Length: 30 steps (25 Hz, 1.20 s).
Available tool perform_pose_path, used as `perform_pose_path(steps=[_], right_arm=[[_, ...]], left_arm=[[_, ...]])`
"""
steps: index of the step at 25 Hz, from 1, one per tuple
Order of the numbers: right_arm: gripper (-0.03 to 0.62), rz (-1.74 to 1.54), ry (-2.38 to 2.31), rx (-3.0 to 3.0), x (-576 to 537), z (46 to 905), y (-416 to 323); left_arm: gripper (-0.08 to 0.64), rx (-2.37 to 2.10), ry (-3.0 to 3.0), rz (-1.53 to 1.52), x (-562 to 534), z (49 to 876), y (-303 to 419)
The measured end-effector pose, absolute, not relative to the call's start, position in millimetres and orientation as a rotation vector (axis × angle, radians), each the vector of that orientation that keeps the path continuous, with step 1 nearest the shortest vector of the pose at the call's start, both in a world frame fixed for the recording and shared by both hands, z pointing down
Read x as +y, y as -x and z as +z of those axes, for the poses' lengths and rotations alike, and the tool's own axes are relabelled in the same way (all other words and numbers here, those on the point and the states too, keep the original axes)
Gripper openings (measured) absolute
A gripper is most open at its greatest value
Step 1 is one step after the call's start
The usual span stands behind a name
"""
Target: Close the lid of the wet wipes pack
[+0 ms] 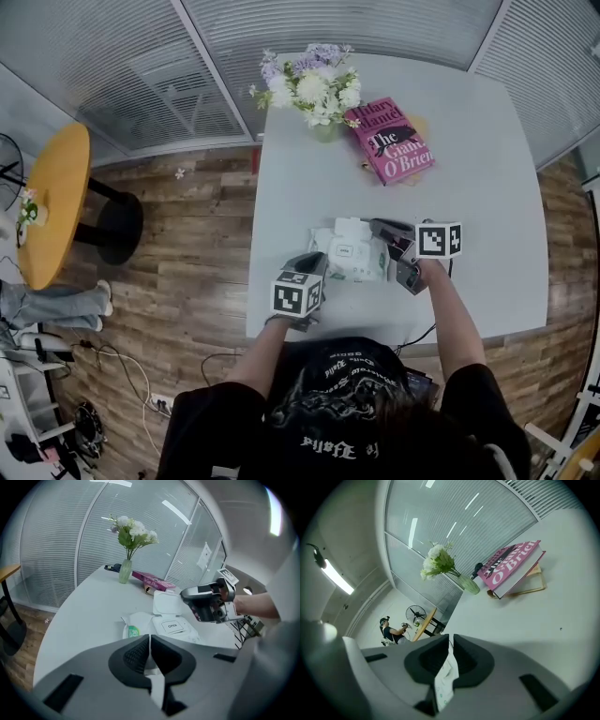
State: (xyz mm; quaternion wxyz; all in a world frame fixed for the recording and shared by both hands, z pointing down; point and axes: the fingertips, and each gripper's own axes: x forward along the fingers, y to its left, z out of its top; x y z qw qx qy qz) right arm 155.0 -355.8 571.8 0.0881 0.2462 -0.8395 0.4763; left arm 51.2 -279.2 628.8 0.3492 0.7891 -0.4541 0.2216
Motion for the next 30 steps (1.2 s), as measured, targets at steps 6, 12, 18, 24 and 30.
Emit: perform_pose_path(steps=[6, 12, 18, 24, 30], right_arm=[[0.038, 1.374, -0.72, -2.521, -339.8, 563.8, -152.2], [0.049, 1.398, -0.748, -2.533, -327.6, 562.3, -151.2], [0.055, 1.441, -0.764, -2.538, -310.2, 564.9, -149.1], [0.039, 1.468, -0.783, -2.52, -293.9, 574.4, -147.2], [0.017, 1.355, -0.861, -2.462, -286.9, 585.3, -138.8]], left_arm=[[0.014, -1.181, -2.03, 0.563, -278.5, 630.2, -51.0], [0.014, -1.186, -2.028, 0.573, -278.6, 629.1, -51.1], [0.014, -1.191, -2.011, 0.53, -277.2, 624.1, -47.7], [0.014, -1.22, -2.04, 0.492, -278.6, 613.9, -43.9], [0.015, -1.216, -2.063, 0.507, -277.8, 613.3, -48.6]])
